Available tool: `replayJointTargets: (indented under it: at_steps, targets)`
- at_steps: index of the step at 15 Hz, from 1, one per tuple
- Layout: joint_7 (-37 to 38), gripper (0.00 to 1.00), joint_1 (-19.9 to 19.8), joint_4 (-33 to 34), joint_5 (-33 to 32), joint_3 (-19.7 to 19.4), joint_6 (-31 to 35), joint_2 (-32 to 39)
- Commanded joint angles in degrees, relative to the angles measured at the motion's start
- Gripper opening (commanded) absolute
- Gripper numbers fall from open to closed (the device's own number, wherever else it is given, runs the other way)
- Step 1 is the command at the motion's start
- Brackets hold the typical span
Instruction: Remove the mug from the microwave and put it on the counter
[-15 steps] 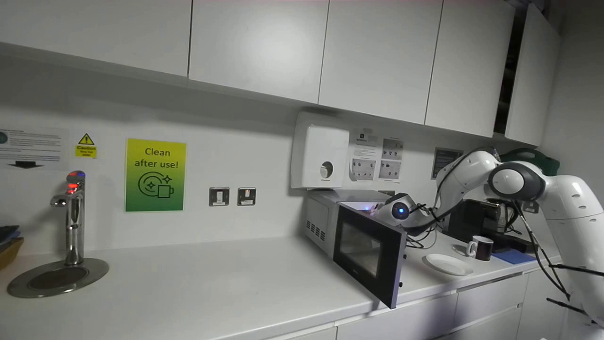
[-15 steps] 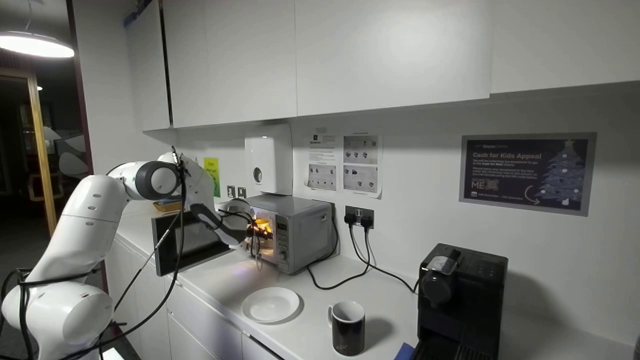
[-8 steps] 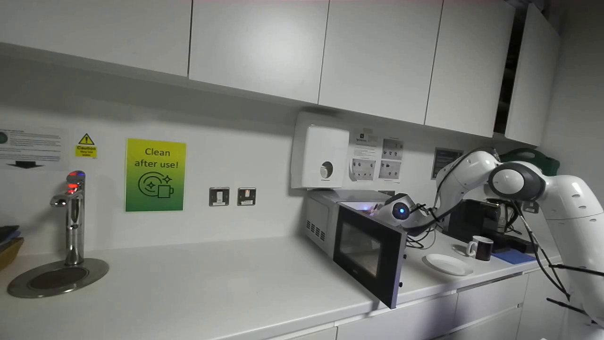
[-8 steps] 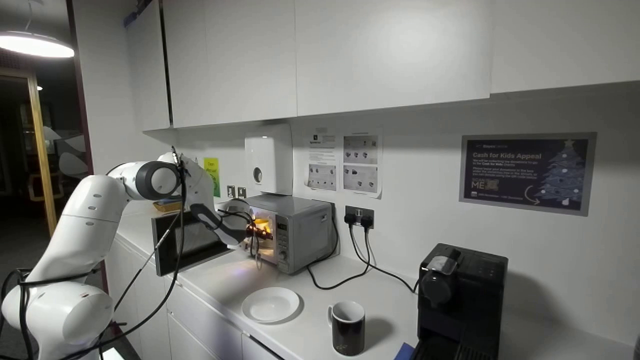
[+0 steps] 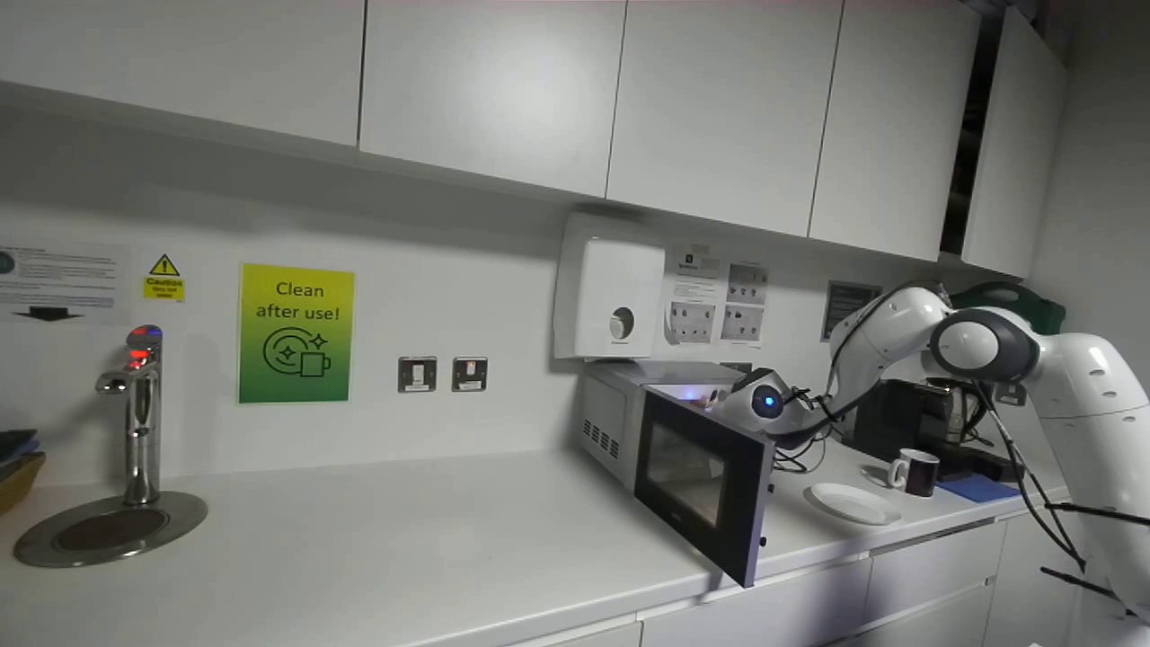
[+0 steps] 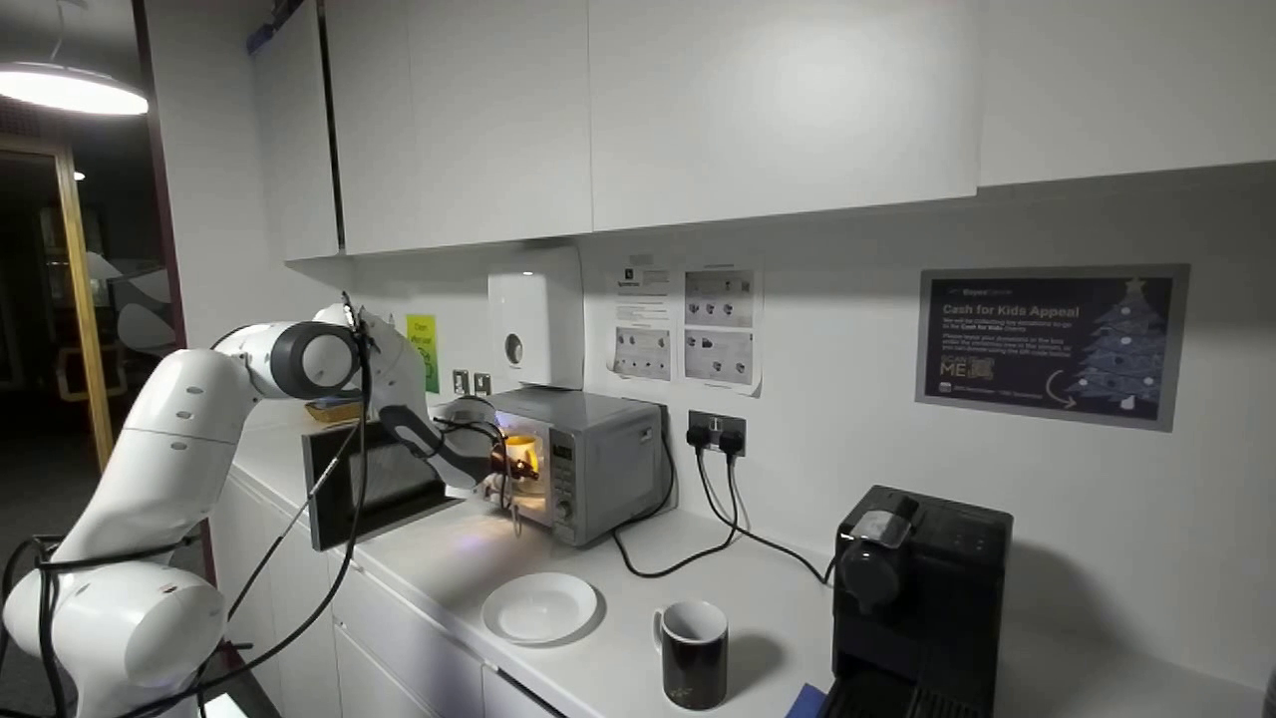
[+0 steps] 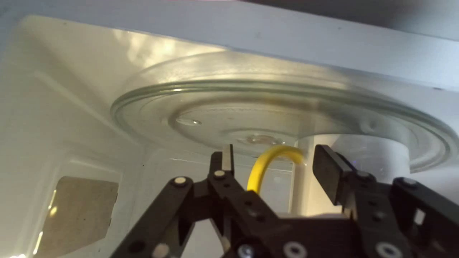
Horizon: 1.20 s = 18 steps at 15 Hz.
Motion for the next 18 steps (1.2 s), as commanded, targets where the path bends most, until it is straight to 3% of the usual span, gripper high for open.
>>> replayJointTargets:
  at_steps: [1,18]
  targets:
    - [1.4,0.61,-0.5,1.2,-2.8,0.3,1.6,0.0]
    - [1.1,0.60,-0.5,4.3,-2.8,1.8,2.4,0.9]
